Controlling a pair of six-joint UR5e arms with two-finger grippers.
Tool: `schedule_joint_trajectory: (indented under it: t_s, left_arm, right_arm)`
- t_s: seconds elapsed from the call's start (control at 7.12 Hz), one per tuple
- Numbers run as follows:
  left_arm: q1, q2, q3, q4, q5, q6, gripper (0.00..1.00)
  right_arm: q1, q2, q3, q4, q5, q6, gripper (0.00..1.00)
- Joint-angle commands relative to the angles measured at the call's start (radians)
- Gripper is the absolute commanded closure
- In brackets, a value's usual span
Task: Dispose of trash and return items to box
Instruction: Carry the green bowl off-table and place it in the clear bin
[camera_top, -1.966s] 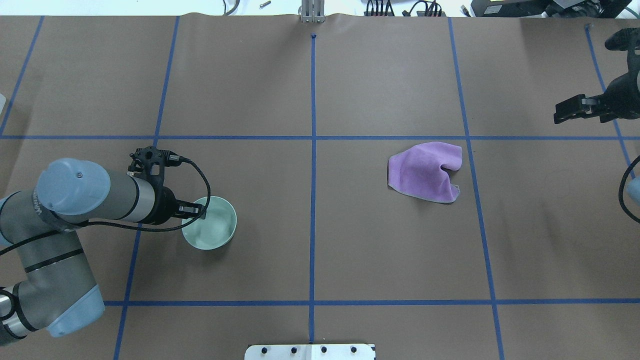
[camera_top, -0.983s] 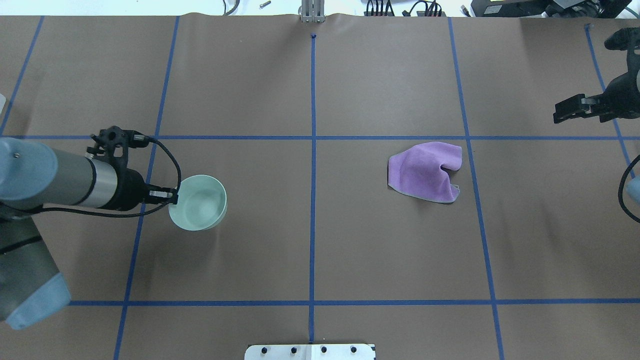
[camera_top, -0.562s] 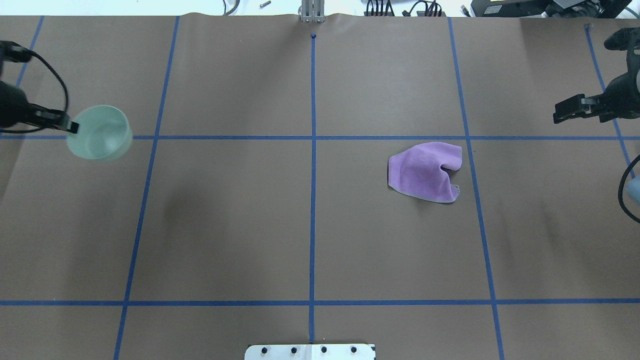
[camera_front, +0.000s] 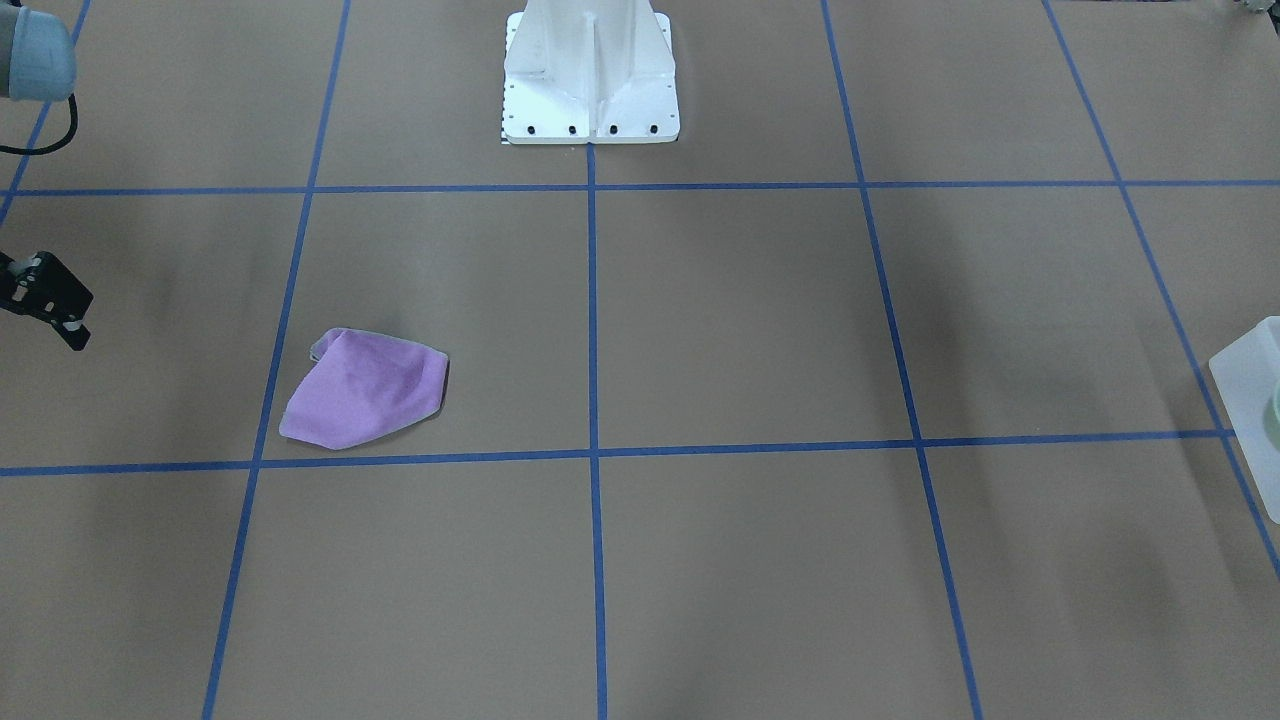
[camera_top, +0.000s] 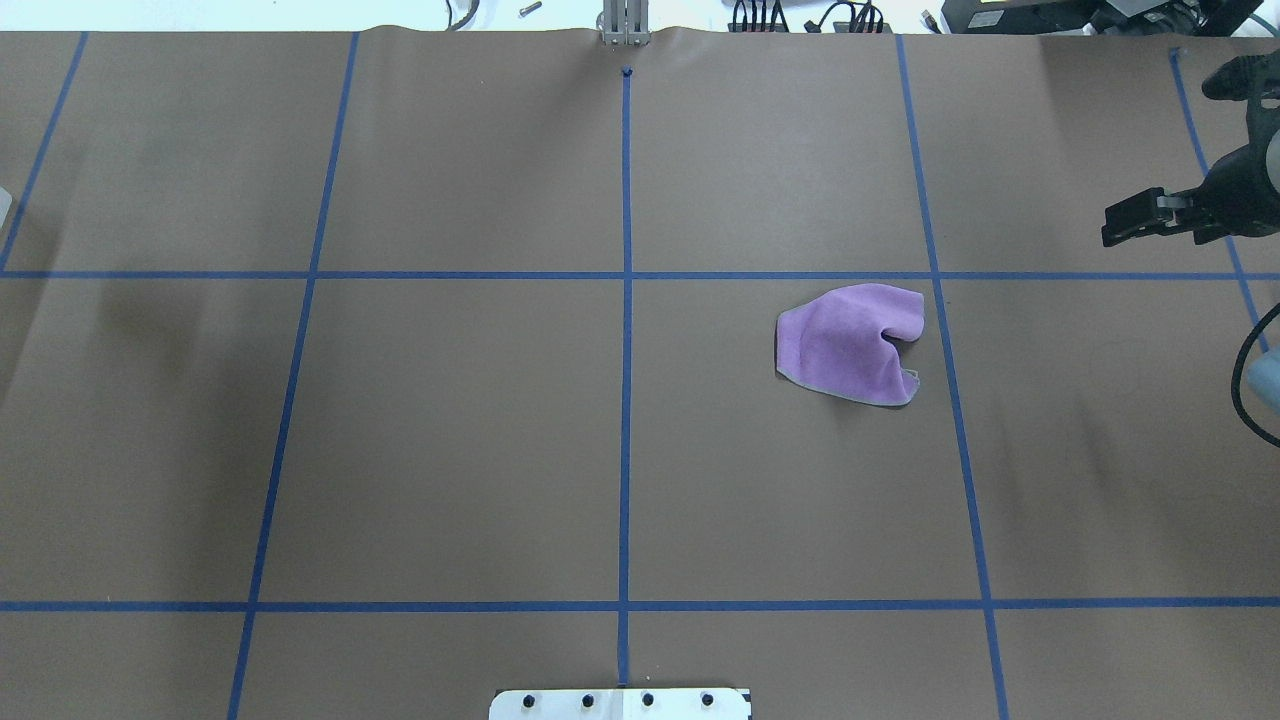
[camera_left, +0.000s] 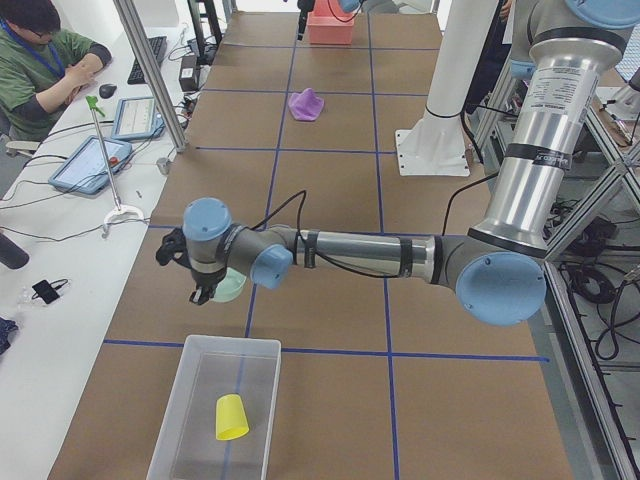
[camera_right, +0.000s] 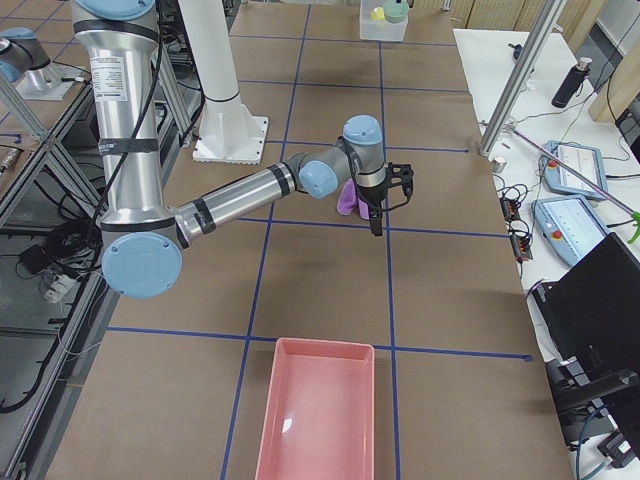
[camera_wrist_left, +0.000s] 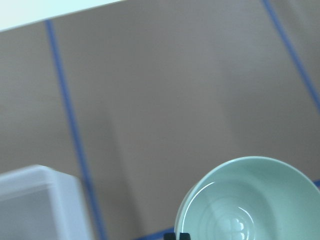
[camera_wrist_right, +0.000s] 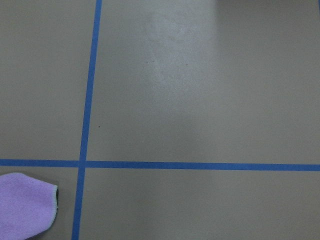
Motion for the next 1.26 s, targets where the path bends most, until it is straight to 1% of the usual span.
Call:
schedule_joint_trajectory:
  t_s: [0.0, 0.14, 0.28, 0.42, 0.56, 0.7, 0.98, 1.12]
  left_arm:
    - [-0.035, -0.032, 0.175, -0.065, 0.099, 0.094, 1.0]
    - [-0.041, -0.032, 0.235, -0.129, 0.117, 0.087, 1.0]
    - [-0.04, -0.029, 0.242, -0.135, 0.202, 0.083, 1.0]
    - [-0.035, -0.023, 0.25, -0.173, 0.26, 0.043, 1.0]
    - [0.001, -0.017, 0.277, -0.255, 0.284, -0.039, 1.0]
    - [0.037, -0.017, 0.285, -0.286, 0.287, -0.096, 1.0]
    - [0.052, -0.015, 0.279, -0.29, 0.287, -0.114, 1.0]
    - [0.071, -0.002, 0.271, -0.303, 0.287, -0.114, 0.82]
  right_arm:
    - [-0.002, 0.005, -0.005, 0.0, -0.008, 0.0, 0.0]
    - [-0.002, 0.005, -0.005, 0.0, -0.014, -0.002, 0.0]
    - [-0.004, 0.005, -0.005, 0.002, -0.014, -0.002, 0.0]
    - [-0.009, 0.014, -0.005, 0.0, -0.02, -0.002, 0.0]
    - [-0.015, 0.02, -0.011, 0.0, -0.032, -0.002, 0.0]
    - [-0.016, 0.023, -0.014, 0.0, -0.034, -0.002, 0.0]
    - [-0.016, 0.024, -0.013, 0.0, -0.038, 0.0, 0.0]
    - [-0.018, 0.022, -0.012, 0.0, -0.041, 0.0, 0.0]
